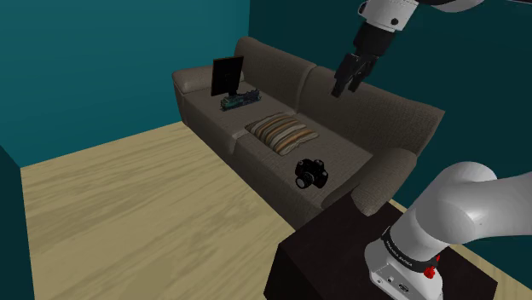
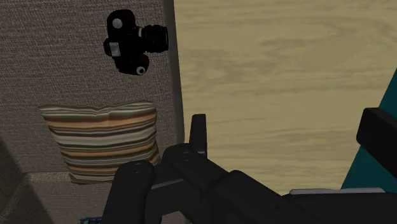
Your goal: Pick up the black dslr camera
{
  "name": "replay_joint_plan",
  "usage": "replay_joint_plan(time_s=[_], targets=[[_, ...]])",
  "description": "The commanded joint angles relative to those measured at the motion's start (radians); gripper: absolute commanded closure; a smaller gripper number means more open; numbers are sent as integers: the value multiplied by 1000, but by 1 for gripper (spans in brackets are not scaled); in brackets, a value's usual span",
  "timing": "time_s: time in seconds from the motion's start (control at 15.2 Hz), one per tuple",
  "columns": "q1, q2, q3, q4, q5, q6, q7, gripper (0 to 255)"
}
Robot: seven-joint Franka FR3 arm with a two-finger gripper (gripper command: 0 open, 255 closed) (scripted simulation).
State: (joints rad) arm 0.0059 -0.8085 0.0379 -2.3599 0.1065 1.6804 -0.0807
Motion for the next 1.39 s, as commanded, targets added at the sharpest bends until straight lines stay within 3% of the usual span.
replay_joint_plan(time_s=[0.0, 0.66, 1.32], targets=[[0, 0, 0, 0, 0, 0, 0, 0], [-125, 201, 36, -151, 52, 316, 267, 0], [-227, 482, 49, -229, 108, 640, 512, 0]])
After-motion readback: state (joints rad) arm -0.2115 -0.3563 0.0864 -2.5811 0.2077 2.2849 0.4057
